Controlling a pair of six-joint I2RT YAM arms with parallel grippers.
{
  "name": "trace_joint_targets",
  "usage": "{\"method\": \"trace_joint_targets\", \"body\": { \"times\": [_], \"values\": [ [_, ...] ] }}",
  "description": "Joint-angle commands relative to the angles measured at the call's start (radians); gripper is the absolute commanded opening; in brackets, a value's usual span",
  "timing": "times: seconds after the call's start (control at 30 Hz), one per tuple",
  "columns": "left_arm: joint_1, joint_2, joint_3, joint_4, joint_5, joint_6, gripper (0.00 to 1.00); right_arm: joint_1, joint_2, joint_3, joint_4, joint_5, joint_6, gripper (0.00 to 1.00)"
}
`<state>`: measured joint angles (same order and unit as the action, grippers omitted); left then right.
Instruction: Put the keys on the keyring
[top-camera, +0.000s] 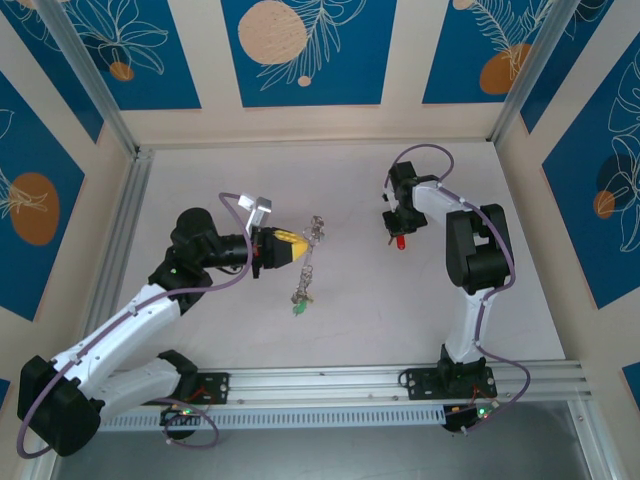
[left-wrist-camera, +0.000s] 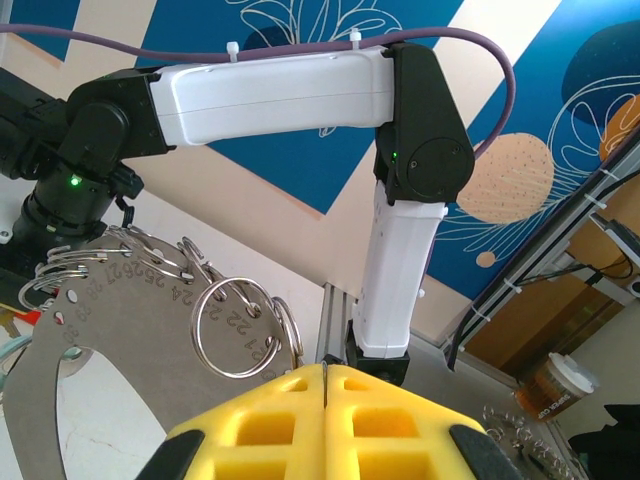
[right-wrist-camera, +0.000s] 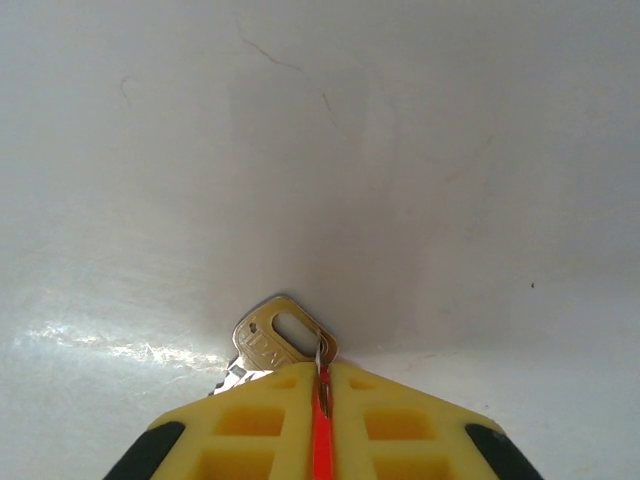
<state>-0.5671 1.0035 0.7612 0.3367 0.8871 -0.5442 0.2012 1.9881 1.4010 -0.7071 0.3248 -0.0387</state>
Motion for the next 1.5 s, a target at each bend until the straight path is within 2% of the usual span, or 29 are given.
{"method": "trace_joint_targets", "body": {
  "times": [0.0,0.2,0.47,0.6,0.7,0.77,0.9,1.07,1.27,1.47],
  "values": [
    [0.014,-0.018,0.004,0.053,0.019,0.004,0.0,-0.007,-0.007,-0.003,-0.002,-0.029,-0.015,0.09],
    [0.014,-0.014,0.012,0.044,0.019,0.007,0.0,-0.009,-0.078,-0.046,0.024,-0.059,-0.003,0.0],
    [0.013,-0.041,0.019,0.039,0.039,0.041,0.0,0.038,-0.348,-0.211,0.139,-0.176,-0.026,0.0],
    [0.008,-0.06,0.023,0.04,0.055,0.071,0.0,0.157,-0.564,-0.336,0.252,-0.207,-0.095,0.0],
    [-0.009,-0.1,0.024,0.014,0.041,0.129,0.0,0.221,-0.672,-0.369,0.27,-0.238,-0.112,0.0],
    [-0.028,-0.129,0.045,-0.068,0.018,0.211,0.0,0.26,-0.738,-0.397,0.295,-0.273,-0.13,0.0],
    [-0.071,-0.177,0.133,-0.34,-0.061,0.418,0.0,0.331,-0.879,-0.447,0.343,-0.369,-0.152,0.0],
    [-0.074,-0.189,0.215,-0.501,-0.073,0.542,0.0,0.46,-1.049,-0.532,0.434,-0.443,-0.229,0.0],
    [-0.075,-0.16,0.269,-0.566,-0.055,0.604,0.0,0.595,-1.171,-0.555,0.449,-0.509,-0.304,0.0],
    [-0.075,-0.148,0.276,-0.598,-0.018,0.643,0.0,0.712,-1.183,-0.522,0.429,-0.517,-0.36,0.0]
  ]
}}
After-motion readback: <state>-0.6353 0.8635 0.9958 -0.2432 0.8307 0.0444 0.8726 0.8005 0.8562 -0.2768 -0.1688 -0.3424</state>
